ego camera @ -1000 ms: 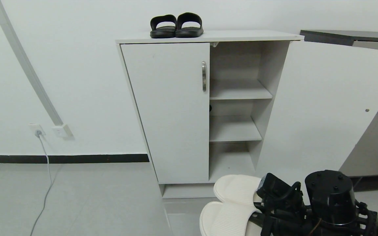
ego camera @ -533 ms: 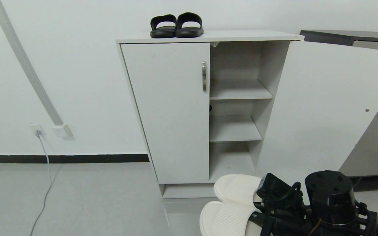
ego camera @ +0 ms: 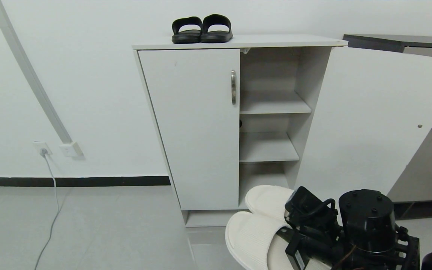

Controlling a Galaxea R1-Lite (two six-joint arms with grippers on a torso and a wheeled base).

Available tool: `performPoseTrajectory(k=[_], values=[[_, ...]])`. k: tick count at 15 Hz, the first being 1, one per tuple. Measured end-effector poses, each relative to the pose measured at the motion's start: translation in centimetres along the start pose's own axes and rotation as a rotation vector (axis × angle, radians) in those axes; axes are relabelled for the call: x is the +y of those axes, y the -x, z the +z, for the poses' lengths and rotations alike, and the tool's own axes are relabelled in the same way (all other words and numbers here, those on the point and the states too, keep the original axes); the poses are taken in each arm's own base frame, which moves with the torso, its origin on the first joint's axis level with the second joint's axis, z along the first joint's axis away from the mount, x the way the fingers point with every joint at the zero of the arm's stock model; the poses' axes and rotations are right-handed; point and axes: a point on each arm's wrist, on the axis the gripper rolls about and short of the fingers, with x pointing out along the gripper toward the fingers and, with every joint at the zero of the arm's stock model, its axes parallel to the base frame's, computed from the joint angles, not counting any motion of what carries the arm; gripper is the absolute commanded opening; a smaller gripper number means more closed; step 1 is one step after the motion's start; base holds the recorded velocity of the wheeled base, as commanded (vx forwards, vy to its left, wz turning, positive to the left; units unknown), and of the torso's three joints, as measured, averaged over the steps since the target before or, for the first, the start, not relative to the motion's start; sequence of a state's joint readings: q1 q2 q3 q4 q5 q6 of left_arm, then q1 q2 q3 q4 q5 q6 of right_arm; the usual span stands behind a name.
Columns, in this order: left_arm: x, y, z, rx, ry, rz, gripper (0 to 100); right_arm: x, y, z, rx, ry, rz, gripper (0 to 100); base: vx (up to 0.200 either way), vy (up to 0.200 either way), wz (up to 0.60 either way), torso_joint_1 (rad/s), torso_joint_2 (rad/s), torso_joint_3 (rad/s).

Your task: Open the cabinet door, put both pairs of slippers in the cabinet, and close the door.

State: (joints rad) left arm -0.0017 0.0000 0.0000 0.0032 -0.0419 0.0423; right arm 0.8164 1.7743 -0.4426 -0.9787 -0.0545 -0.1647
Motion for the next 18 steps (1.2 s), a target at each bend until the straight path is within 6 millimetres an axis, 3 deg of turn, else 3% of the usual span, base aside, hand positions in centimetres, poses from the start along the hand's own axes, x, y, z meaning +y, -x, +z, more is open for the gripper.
performPoseTrajectory(k=[5,10,12,16,18], values=[[0.0,0.0,0.0,0.0,0.006,0.002,0,1.5,-3.2,0.3,-0.027,-0.244,-0.277,0,0.0,0.0,0.0,0.0,0.0,0.0],[0.0,0.0,0.0,-0.002,0.015,0.003,0,2.4,-9.5,0.7,-0.083,-0.352,-0.585,0,0.0,0.0,0.0,0.0,0.0,0.0],[0.0,0.0,0.0,-0.002,0.016,0.004,0,2.3,-11.2,0.0,-0.076,-0.354,-0.64,0,0.0,-0.2,0.0,0.007,0.0,0.002],[0.0,0.0,0.0,-0.002,0.023,0.005,0,2.1,-12.4,-1.2,-0.05,-0.35,-0.667,0,0.0,-0.2,0.0,0.005,0.0,0.001],[0.0,0.0,0.0,-0.001,0.023,0.005,0,2.1,-12.8,-1.6,-0.044,-0.347,-0.681,0,0.0,0.0,0.0,0.0,0.0,0.0]])
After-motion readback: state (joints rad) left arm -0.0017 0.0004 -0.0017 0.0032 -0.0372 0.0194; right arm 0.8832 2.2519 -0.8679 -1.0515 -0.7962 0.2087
